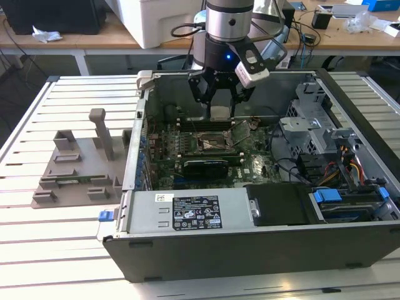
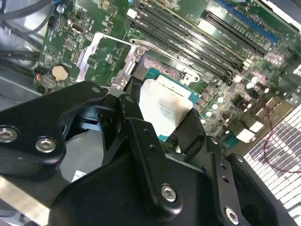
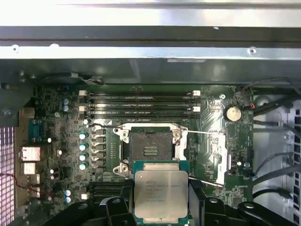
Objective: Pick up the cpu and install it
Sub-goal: 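Place the cpu into insertion slot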
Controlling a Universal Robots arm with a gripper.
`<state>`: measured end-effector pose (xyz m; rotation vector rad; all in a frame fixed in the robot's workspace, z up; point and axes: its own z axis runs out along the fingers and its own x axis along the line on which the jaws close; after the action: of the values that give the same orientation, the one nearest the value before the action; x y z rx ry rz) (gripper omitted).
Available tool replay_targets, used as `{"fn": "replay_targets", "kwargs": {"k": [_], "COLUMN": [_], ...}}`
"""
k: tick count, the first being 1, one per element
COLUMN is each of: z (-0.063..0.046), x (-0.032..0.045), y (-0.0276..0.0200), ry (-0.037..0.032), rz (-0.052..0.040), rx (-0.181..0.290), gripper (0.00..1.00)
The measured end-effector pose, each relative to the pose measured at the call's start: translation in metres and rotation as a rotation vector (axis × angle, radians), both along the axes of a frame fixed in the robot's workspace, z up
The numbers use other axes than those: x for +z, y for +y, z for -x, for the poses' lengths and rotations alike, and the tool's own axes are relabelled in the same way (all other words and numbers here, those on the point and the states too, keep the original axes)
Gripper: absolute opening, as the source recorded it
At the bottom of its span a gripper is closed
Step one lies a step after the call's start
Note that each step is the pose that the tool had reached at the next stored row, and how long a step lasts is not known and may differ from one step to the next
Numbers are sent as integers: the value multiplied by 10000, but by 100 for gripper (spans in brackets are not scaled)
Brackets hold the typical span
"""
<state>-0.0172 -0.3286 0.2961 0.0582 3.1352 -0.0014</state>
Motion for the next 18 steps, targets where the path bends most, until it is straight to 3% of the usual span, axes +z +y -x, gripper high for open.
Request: {"fn": "replay_targets", "kwargs": {"k": [7, 10, 12, 18], "z": [0, 0, 0, 0], "x": [-4, -6, -8, -14], "y": [0, 0, 0, 0], "ry": [0, 0, -1, -8], "rz": [0, 1, 1, 32], "rx": [-1988, -3014, -3946, -5410], "gripper": [55, 55, 55, 55]}}
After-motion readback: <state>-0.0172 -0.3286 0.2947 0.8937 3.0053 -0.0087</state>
